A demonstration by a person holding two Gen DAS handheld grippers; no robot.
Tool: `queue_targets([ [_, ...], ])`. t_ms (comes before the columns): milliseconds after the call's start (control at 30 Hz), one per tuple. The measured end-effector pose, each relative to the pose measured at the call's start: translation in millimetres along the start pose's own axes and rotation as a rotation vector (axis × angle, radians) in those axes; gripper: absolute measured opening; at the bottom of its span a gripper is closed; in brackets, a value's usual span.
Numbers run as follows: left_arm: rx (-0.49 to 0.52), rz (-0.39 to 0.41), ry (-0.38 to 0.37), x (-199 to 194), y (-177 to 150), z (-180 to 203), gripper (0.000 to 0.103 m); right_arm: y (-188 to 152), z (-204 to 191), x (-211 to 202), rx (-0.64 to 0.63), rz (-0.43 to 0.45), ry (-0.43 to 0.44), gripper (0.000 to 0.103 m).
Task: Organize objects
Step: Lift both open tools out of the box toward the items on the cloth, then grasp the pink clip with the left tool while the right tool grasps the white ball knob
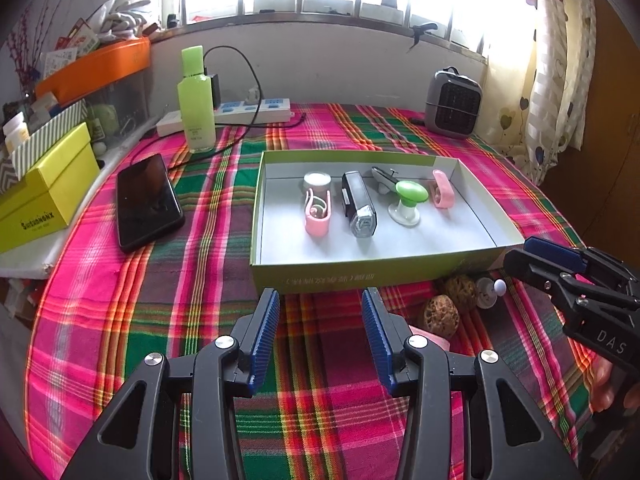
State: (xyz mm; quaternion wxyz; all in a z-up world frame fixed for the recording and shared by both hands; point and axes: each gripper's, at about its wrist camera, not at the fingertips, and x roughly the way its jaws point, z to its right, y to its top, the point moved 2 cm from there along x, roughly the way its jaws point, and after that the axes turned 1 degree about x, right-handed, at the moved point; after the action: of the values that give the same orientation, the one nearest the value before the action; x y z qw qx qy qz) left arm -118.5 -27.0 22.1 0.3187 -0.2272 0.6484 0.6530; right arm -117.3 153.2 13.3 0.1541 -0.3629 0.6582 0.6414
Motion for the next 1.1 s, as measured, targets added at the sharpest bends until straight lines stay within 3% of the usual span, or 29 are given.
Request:
queue_targets([
  [567, -0.010, -0.066, -0.149, 4.8, -14.9, 25.4, 0.054, -19.3, 13.5, 2.8, 0.036, -0.047, 0.004, 0.042],
  [1100, 0.018, -0.132, -0.141, 21.1, -23.5, 43.9, 0.055, -21.0, 5.9, 25.6, -0.017, -0.124, 0.044, 0.043],
])
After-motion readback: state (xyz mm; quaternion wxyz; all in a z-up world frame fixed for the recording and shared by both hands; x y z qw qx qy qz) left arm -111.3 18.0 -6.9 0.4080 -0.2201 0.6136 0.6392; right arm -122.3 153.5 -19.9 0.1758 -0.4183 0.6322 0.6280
